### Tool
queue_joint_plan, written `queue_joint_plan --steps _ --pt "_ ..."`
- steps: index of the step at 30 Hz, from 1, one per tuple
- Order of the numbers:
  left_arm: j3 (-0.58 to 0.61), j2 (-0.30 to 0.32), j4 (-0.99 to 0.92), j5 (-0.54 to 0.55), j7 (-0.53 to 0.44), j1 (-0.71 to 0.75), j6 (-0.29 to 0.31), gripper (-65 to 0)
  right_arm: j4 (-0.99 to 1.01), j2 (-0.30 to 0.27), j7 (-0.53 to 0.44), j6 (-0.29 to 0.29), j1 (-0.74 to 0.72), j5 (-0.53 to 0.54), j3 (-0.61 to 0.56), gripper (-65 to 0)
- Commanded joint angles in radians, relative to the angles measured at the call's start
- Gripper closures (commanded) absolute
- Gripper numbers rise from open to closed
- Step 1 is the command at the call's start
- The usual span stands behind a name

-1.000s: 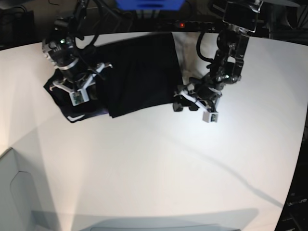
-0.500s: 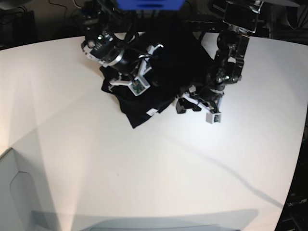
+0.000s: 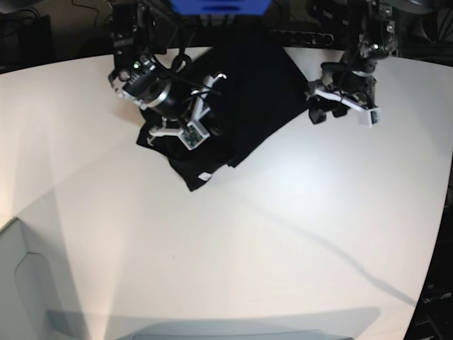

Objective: Fold the T-shirt properly
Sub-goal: 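Fold the strip end with the right gripper over onto the left-folded part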

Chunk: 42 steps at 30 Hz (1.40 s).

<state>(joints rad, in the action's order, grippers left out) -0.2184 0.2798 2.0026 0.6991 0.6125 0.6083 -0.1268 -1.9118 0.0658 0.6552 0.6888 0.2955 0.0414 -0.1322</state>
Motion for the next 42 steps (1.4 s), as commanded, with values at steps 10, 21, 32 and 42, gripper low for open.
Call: queue_joint_plan --steps 10,21,32,42 --pt "0.13 -0.072 -0.148 -0.006 -0.01 0.046 0.008 -23.0 -0.015 0.004 -0.019 0.009 -0.014 0.018 -0.01 0.0" --pt "0.179 -0.072 -0.332 -0.002 -0.007 -0.212 0.006 -23.0 -0.013 0.007 -0.018 0.009 -0.058 0.016 -0.01 0.0" --pt "0.181 -0.072 -0.412 -0.005 -0.006 -0.334 0.009 -23.0 -0.071 0.012 -0.016 0.009 -0.152 0.018 -0.169 0.0" --pt "0.181 -0.064 -0.405 0.003 -0.006 -0.334 0.014 -23.0 0.139 0.042 -0.025 0.009 -0.258 0.022 -0.35 0.0"
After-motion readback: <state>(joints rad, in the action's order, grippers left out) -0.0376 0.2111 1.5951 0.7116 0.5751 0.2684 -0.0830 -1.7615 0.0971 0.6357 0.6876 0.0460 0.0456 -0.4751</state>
